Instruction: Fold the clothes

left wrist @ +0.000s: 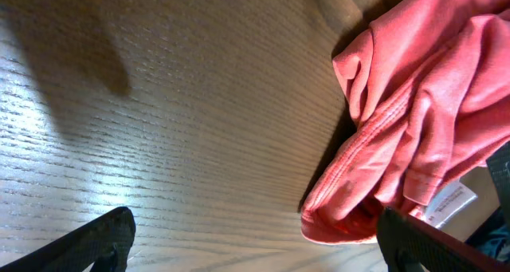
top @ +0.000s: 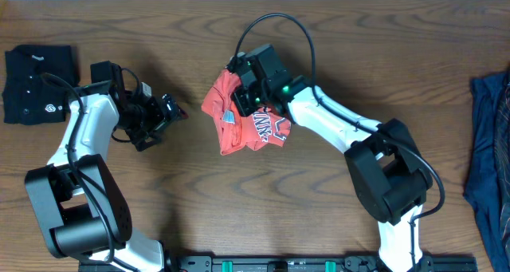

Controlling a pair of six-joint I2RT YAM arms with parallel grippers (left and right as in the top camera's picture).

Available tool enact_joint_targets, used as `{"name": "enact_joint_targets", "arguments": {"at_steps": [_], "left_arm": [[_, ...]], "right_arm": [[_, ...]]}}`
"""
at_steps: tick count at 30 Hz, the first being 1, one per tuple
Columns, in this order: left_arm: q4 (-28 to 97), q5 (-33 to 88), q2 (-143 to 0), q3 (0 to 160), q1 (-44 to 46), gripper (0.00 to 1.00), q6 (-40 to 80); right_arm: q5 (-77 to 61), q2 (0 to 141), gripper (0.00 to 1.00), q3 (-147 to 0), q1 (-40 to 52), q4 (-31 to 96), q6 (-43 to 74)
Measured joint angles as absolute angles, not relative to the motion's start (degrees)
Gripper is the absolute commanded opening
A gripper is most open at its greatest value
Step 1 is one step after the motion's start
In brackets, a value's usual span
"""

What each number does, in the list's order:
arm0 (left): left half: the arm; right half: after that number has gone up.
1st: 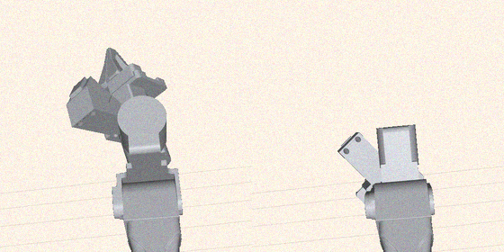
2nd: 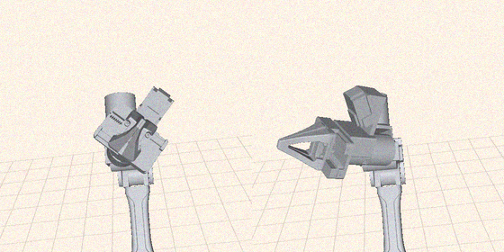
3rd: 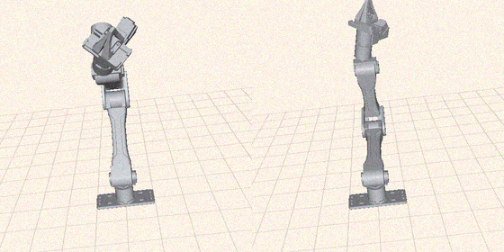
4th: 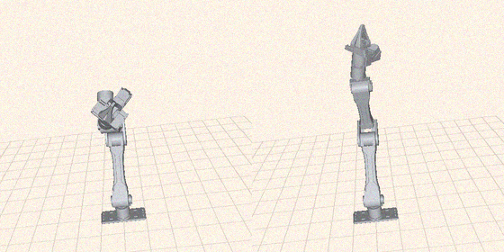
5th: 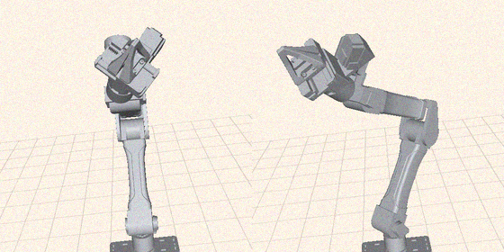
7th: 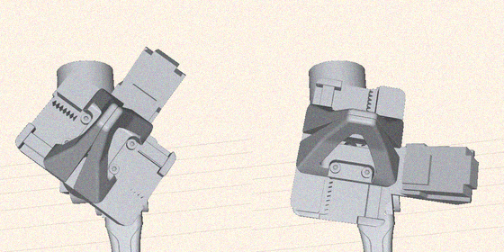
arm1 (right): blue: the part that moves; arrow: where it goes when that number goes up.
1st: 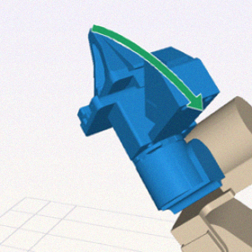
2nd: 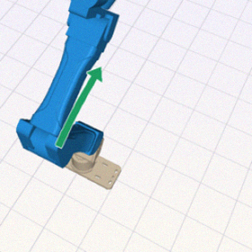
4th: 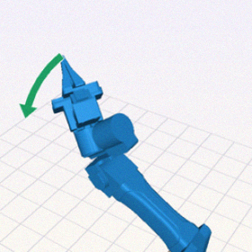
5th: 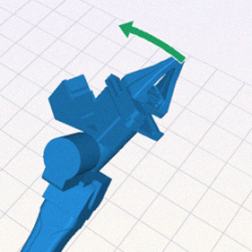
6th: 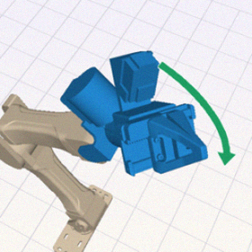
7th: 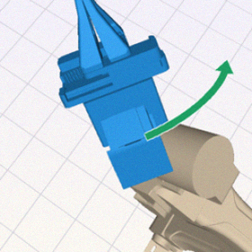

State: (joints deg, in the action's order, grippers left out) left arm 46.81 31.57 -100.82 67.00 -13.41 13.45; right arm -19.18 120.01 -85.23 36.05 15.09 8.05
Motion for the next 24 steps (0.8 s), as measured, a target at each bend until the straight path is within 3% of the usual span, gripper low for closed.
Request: {"name": "enact_joint_targets", "arguments": {"at_steps": [1,2,8,16,24], "left_arm": [[46.9,31.6,-100.8,67.0,-13.4,0.98,13.5],[46.9,31.6,-100.8,67.0,-13.4,0.98,13.5],[45.6,33.3,-100.8,67.0,-12.9,0.98,13.0],[42.2,35.9,-100.8,67.0,-10.0,0.98,11.5],[37.2,37.7,-100.8,67.0,-9.9,0.98,11.3]], "right_arm": [[-19.3,120.0,0.70,-85.2,36.5,14.7,8.3],[-19.3,120.0,0.99,-85.2,36.9,14.4,8.4],[-19.4,120.0,0.99,-85.6,37.9,16.1,8.1],[-17.5,120.0,0.99,-98.0,30.9,40.0,5.7],[-13.1,119.9,0.99,-110.7,24.2,54.1,2.9]]}}
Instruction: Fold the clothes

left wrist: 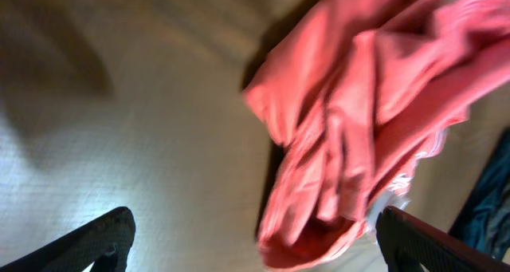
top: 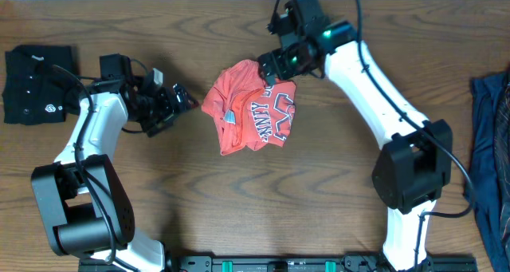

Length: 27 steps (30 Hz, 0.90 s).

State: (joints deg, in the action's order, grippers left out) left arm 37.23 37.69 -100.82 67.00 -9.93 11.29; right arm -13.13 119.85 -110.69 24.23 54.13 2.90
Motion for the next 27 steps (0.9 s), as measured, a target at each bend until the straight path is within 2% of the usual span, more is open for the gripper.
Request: {"name": "enact_joint_targets", "arguments": {"at_steps": [6,14,21,27], "left_arm": [[29.6,42.5,-103.1,67.0,-8.1,0.98,11.1],[21.6,51.6,-115.2,67.5,-4.6,0.98,12.3],[13.3,62.4,-120.4,68.8,-4.4,0.98,12.9],[11.5,67.9,-122.4,68.8,-4.3,0.98,13.2]], "right_arm": [[-11.8,119.9,0.99,-118.5,23.4,64.4,1.4],[-10.6,119.3,0.99,-128.9,22.6,74.5,-0.6],[-10.6,113.6,0.99,-131.9,22.6,77.8,-0.6],[-10.7,110.0,0.99,-132.6,22.6,86.4,2.4]]}}
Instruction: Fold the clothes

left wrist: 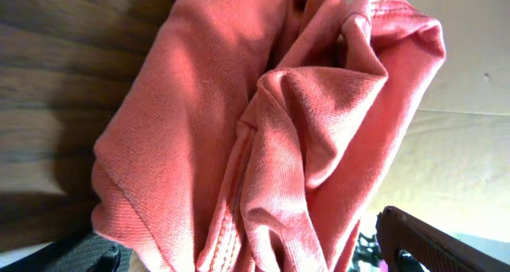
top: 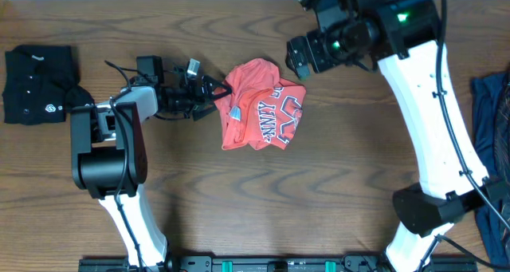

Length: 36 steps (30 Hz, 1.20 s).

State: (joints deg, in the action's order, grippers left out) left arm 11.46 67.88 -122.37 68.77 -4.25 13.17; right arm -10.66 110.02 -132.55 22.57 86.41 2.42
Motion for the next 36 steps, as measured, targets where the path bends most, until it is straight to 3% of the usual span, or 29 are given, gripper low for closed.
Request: {"name": "enact_joint_targets", "arguments": {"at_steps": [5,9,10,11,12,26,36], "left_arm": [[11.6,68.6,-122.5,68.8,-3.6,0.98,13.3],[11.6,68.8,-122.6,68.8,-3.4,0.98,13.3],[11.7,68.8,-122.6,68.8,-3.4,0.98,13.3],[11.8,68.8,-122.6,68.8,-3.4,0.98,13.3],[12.0,68.9,-122.6,68.8,-3.4,0.98,13.3],[12.6,69.1,-122.6,68.8,-2.3,0.98,13.5],[12.5,68.8,-122.6,68.8,1.9,0.98,13.5]], "right_arm": [[-10.7,111.1,0.99,-126.6,22.6,89.0,6.0],[-10.7,112.8,0.99,-116.8,22.6,83.9,8.2],[-11.0,113.4,0.76,-113.6,22.6,81.4,8.6],[-11.2,113.9,0.16,-111.0,22.6,79.0,8.6],[-11.8,114.4,0.01,-107.5,22.6,76.0,9.0],[-19.7,114.9,0.01,-85.2,22.8,51.5,12.0],[-24.1,121.5,0.01,-83.5,25.6,44.7,14.5]]}}
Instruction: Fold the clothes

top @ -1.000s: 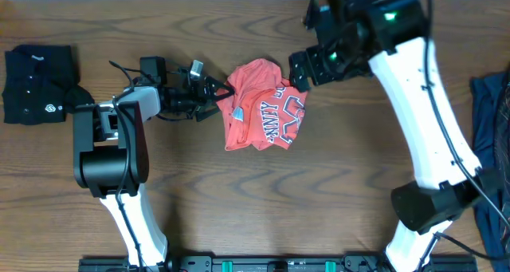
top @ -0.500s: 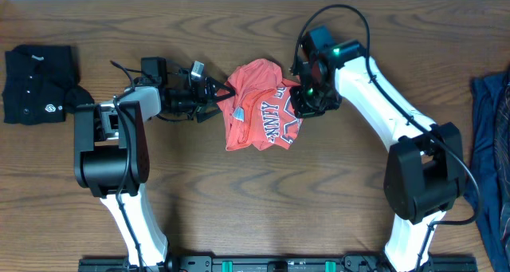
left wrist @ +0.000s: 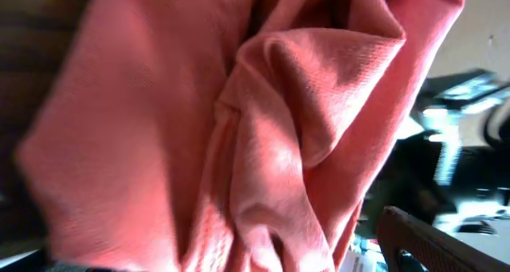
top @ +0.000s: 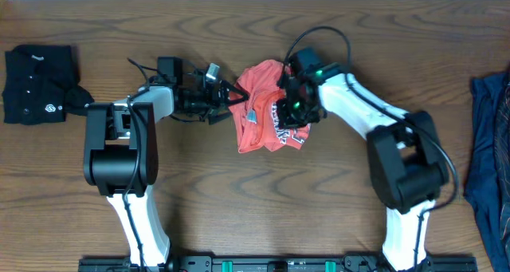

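Note:
A crumpled red T-shirt (top: 261, 96) with white lettering lies at the middle back of the wooden table (top: 199, 200). My left gripper (top: 229, 96) lies low at the shirt's left edge. In the left wrist view the red T-shirt (left wrist: 239, 120) fills the frame between the wide-set jaws, and only the right finger (left wrist: 434, 244) shows, so the gripper is open around the cloth. My right gripper (top: 292, 108) is down on the shirt's right part, over the lettering. From above, its jaws are hidden.
A folded black garment (top: 38, 82) lies at the table's far left. A blue garment (top: 490, 144) hangs at the right edge. Cables trail behind both wrists near the shirt.
My right gripper was above and to the back right of the shirt and is now down on its right part. My left gripper sits further into the cloth, and the shirt lies slightly further right.
First my right gripper was on the shirt's top and my left stood open, well to the shirt's left. Then the right was at the back right corner and the left nearer. Then the right was clear and the left at the shirt's edge. Now both are at the shirt.

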Controlling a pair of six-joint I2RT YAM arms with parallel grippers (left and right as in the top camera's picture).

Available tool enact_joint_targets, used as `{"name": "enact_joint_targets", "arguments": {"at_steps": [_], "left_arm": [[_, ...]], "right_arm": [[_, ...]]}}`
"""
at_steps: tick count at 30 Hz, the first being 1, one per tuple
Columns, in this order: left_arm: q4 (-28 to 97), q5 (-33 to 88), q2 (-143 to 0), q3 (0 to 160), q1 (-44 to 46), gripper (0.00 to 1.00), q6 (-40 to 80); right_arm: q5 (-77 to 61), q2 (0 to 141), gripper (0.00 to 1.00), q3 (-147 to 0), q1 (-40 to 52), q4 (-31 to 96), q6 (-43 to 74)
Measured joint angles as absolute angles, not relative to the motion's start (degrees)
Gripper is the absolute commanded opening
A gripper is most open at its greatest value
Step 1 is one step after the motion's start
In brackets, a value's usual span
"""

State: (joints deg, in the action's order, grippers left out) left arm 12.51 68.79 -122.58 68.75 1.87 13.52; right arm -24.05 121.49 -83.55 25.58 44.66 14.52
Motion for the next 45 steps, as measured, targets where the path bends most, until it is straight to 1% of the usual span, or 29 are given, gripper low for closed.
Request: {"name": "enact_joint_targets", "arguments": {"at_steps": [7,17,19,22,24,25,26,27,28,31,32,39,42,43,44,45], "left_arm": [[12.4,68.8,-122.6,68.8,3.1,0.98,13.5],[11.8,68.6,-122.6,68.8,4.2,0.98,13.5],[11.3,68.4,-122.6,68.8,5.5,0.93,13.7],[10.6,66.2,-122.6,68.7,8.0,0.72,15.0],[10.4,63.7,-122.6,68.7,9.4,0.54,15.8],[10.2,62.9,-122.6,68.6,9.8,0.48,16.1],[10.1,61.5,-122.7,68.6,10.0,0.47,16.5],[10.0,60.9,-122.9,68.5,10.0,0.42,16.8],[9.9,60.6,-123.0,68.5,9.9,0.33,17.2],[9.8,59.4,-123.3,68.4,9.7,0.22,18.3],[9.8,59.3,-123.4,68.4,9.5,0.21,18.5],[9.8,59.2,-123.5,68.3,9.0,0.21,19.5],[9.8,59.3,-123.5,68.3,8.7,0.20,19.5],[9.8,59.5,-123.5,68.3,8.6,0.19,19.5],[9.8,59.6,-123.6,68.2,8.4,0.11,19.5],[9.8,59.6,-123.6,68.2,8.1,0.08,19.5]], "right_arm": [[-28.1,123.4,0.01,-84.0,25.7,42.7,17.5],[-32.6,125.2,0.01,-85.1,25.7,41.9,18.5],[-32.9,125.3,0.01,-85.1,25.7,41.7,18.6],[-33.2,125.4,0.01,-85.1,25.7,41.6,18.7],[-33.2,125.4,0.01,-85.1,25.7,41.6,18.7],[-33.3,125.4,0.01,-85.1,25.7,41.7,18.7],[-33.3,125.4,0.01,-85.1,25.7,41.8,18.7],[-33.3,125.4,0.01,-85.1,25.7,41.9,18.7],[-33.3,125.4,0.01,-85.1,25.7,42.0,18.7],[-33.3,125.5,0.01,-85.2,25.7,42.2,18.7],[-33.3,125.5,0.01,-85.3,25.7,42.3,18.7],[-33.1,125.4,0.01,-85.4,25.7,42.9,18.6],[-30.5,124.2,0.01,-85.3,25.8,44.2,18.3],[-29.0,123.4,0.01,-85.1,26.0,44.9,18.2],[-27.2,122.5,0.01,-84.8,26.1,45.5,18.0],[-25.2,121.3,0.01,-84.4,26.1,46.2,17.7]]}}
